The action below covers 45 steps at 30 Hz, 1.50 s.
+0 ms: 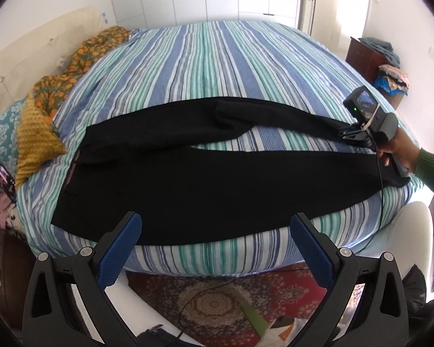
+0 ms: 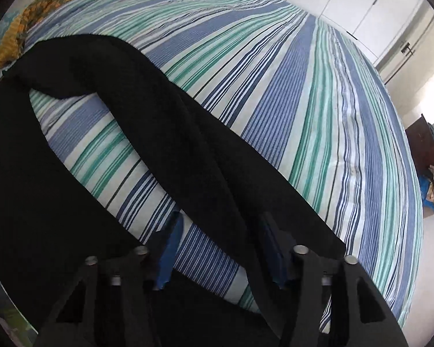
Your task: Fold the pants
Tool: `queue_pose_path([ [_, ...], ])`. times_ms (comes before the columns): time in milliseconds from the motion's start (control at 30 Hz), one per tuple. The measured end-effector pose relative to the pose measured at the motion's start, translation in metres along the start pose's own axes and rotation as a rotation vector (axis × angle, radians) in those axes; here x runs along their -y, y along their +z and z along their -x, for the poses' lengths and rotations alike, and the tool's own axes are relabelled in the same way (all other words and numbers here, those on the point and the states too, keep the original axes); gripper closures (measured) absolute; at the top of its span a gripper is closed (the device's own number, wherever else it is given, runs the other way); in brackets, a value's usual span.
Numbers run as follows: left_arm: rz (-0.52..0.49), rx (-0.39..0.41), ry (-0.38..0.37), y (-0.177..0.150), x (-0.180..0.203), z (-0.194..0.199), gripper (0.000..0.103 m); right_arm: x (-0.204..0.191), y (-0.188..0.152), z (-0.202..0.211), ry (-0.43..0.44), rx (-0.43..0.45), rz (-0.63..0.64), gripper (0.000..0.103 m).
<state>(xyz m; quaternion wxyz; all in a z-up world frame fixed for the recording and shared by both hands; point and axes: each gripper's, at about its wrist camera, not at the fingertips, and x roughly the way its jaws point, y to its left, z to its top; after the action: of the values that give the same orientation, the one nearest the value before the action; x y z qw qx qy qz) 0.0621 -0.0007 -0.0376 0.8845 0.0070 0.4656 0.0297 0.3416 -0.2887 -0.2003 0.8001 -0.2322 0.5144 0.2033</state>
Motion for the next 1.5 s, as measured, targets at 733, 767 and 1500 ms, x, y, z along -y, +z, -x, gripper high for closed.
queue_pose_path([
  [733, -0.029, -0.020, 0.014, 0.014, 0.011, -0.027, 0.001, 0.235, 0.095, 0.025, -0.006, 0.082, -0.641, 0.051],
  [767, -0.019, -0.042, 0.001, 0.015, 0.009, -0.032, 0.001, 0.240, 0.078, 0.021, 0.030, 0.089, -0.690, 0.051],
  [1500, -0.048, -0.130, -0.008, 0.018, 0.029, -0.068, 0.001, 0.278, 0.020, -0.024, 0.151, 0.216, -0.913, 0.083],
])
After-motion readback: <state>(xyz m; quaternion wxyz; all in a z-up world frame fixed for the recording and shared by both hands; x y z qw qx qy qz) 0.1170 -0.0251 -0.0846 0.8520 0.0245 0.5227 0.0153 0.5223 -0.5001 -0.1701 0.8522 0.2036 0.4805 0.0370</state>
